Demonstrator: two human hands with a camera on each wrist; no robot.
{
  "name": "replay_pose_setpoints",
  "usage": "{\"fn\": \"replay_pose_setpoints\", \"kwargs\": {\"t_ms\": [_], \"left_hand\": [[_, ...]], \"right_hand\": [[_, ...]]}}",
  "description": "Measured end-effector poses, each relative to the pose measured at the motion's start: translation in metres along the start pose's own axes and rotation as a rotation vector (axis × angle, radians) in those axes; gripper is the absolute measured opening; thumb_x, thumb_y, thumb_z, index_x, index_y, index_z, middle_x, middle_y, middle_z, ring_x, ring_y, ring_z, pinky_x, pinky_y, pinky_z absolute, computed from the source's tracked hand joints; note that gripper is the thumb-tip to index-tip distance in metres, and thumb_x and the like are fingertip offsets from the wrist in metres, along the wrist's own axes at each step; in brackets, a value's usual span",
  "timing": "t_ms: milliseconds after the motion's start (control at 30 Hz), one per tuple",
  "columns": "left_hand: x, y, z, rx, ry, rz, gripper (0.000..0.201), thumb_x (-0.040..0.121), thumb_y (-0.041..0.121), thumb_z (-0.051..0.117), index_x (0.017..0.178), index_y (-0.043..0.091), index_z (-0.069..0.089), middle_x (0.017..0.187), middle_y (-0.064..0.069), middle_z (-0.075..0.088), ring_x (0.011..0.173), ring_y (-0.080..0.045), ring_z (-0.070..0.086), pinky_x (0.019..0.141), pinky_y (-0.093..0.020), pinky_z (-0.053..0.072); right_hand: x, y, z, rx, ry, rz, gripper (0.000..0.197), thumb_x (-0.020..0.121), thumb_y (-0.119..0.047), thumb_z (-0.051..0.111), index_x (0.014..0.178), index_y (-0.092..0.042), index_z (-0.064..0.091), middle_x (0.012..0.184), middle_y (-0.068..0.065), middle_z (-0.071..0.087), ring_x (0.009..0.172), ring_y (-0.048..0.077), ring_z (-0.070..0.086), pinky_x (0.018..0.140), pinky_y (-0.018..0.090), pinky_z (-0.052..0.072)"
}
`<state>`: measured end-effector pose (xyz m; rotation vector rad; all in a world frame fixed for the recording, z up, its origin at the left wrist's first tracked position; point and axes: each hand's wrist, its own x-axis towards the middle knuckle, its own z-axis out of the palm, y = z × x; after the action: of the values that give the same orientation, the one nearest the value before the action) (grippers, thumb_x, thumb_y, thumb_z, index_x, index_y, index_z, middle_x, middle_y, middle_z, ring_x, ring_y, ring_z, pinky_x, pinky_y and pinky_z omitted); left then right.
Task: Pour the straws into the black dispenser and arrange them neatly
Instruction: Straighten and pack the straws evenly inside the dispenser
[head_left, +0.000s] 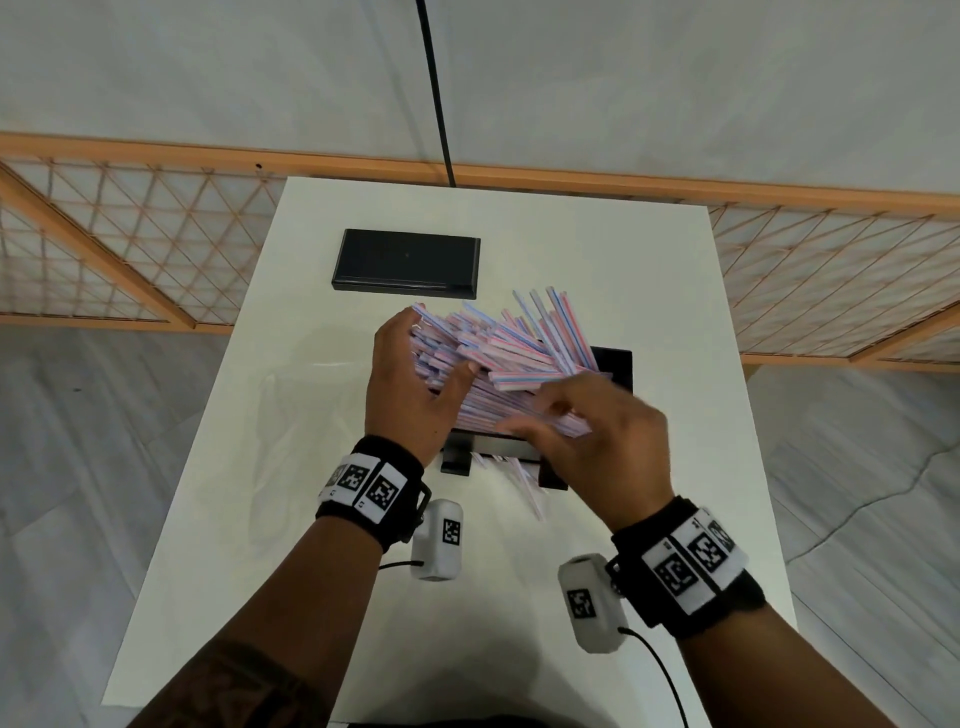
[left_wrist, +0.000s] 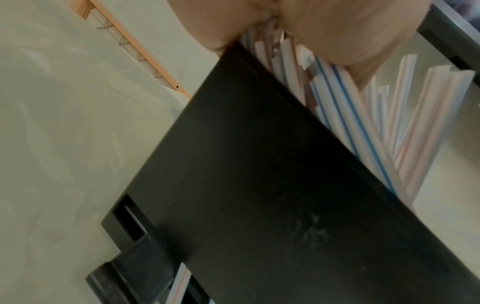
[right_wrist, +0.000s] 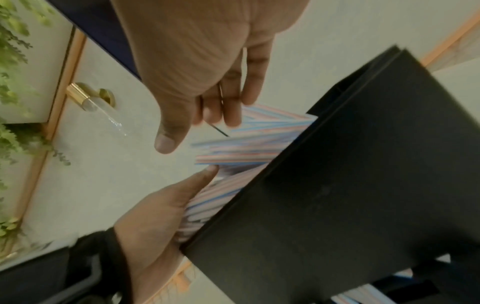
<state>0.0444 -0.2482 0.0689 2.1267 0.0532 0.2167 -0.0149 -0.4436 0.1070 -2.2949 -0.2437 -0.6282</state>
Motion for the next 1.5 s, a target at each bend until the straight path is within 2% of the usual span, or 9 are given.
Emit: {"fn": "replay_pose_setpoints", "kwargs": {"t_ms": [167, 400, 700, 833, 967, 1067, 1167, 1367, 1500], "left_hand": [[-0.003, 0.002, -0.002, -0.179, -0.020, -0.055, 0.070, 0.091, 0.056, 0.054, 0.150, 0.026, 0.031, 0.147, 0.007, 0.044, 0.129, -0.010, 0.051, 0.102, -0.040, 0.052], [-0.007, 0.007, 0.000, -0.157, -0.013, -0.005, 0.098, 0.076, 0.087, 0.041, 0.150, 0.023, 0.032, 0.148, 0.006, 0.042, 0.129, -0.006, 0.048, 0.104, -0.036, 0.050], [0.004, -0.003, 0.003, 0.131, 0.113, -0.068, 0.081, 0.078, 0.064, 0.070, 0.143, 0.029, 0.037, 0.140, 0.005, 0.043, 0.121, -0.012, 0.051, 0.098, -0.038, 0.053], [0.009, -0.008, 0.000, 0.143, 0.125, -0.052, 0.079, 0.079, 0.062, 0.072, 0.142, 0.026, 0.040, 0.139, 0.004, 0.044, 0.120, -0.009, 0.051, 0.098, -0.025, 0.046], [0.008, -0.008, 0.001, 0.151, 0.128, -0.055, 0.077, 0.080, 0.062, 0.071, 0.141, 0.026, 0.041, 0.139, 0.005, 0.044, 0.117, -0.003, 0.049, 0.095, -0.018, 0.042], [0.009, -0.007, 0.002, 0.144, 0.138, -0.056, 0.073, 0.081, 0.062, 0.070, 0.139, 0.027, 0.042, 0.137, 0.006, 0.044, 0.116, -0.004, 0.051, 0.096, -0.021, 0.044], [0.008, -0.006, 0.002, 0.187, 0.130, -0.042, 0.069, 0.083, 0.061, 0.067, 0.137, 0.025, 0.044, 0.135, 0.005, 0.045, 0.111, 0.000, 0.048, 0.092, -0.018, 0.042], [0.008, -0.004, -0.002, 0.131, 0.098, -0.027, 0.062, 0.087, 0.057, 0.064, 0.135, 0.023, 0.046, 0.133, 0.007, 0.044, 0.109, 0.001, 0.050, 0.087, 0.001, 0.036], [0.007, -0.005, -0.007, 0.021, 0.097, -0.035, 0.066, 0.090, 0.060, 0.059, 0.143, 0.026, 0.041, 0.142, 0.008, 0.041, 0.123, -0.008, 0.052, 0.096, -0.019, 0.047]], "right_hand": [[0.021, 0.024, 0.006, -0.173, -0.182, 0.300, 0.123, 0.056, -0.086, 0.072, 0.150, -0.016, 0.035, 0.155, 0.003, 0.036, 0.144, 0.020, 0.034, 0.110, 0.042, 0.030], [0.010, 0.021, 0.051, -0.443, -0.428, 0.185, 0.087, 0.085, -0.071, 0.045, 0.158, -0.028, 0.022, 0.148, 0.008, 0.038, 0.141, 0.028, 0.032, 0.104, 0.056, 0.035], [0.029, 0.016, 0.054, -0.160, -0.538, 0.105, 0.095, 0.084, -0.075, 0.047, 0.159, -0.025, 0.018, 0.154, -0.004, 0.034, 0.143, 0.018, 0.030, 0.109, 0.053, 0.029], [0.040, 0.033, 0.012, 0.282, -0.036, 0.277, 0.040, 0.098, -0.042, 0.056, 0.132, -0.021, 0.061, 0.126, -0.005, 0.064, 0.116, 0.009, 0.061, 0.095, 0.028, 0.049], [0.023, 0.101, -0.008, 0.199, 0.315, 0.705, 0.014, 0.098, -0.026, 0.056, 0.103, -0.019, 0.066, 0.098, -0.005, 0.071, 0.090, 0.019, 0.066, 0.080, 0.037, 0.054], [0.002, 0.155, 0.011, -0.073, -0.151, 0.854, 0.028, 0.091, -0.026, 0.069, 0.115, -0.014, 0.061, 0.110, 0.005, 0.066, 0.102, 0.026, 0.064, 0.079, 0.026, 0.042], [-0.019, 0.172, 0.036, -0.228, -0.566, 0.788, 0.049, 0.085, -0.028, 0.076, 0.126, -0.012, 0.055, 0.124, 0.013, 0.057, 0.111, 0.031, 0.060, 0.089, 0.033, 0.046], [-0.023, 0.171, 0.045, -0.431, -0.649, 0.748, 0.021, 0.090, -0.023, 0.062, 0.105, -0.009, 0.061, 0.107, 0.015, 0.069, 0.101, 0.036, 0.064, 0.072, 0.030, 0.041], [-0.023, 0.169, 0.024, -0.458, -0.758, 0.868, 0.032, 0.079, -0.036, 0.071, 0.092, -0.007, 0.069, 0.087, 0.012, 0.067, 0.090, 0.033, 0.067, 0.067, 0.028, 0.041]]}}
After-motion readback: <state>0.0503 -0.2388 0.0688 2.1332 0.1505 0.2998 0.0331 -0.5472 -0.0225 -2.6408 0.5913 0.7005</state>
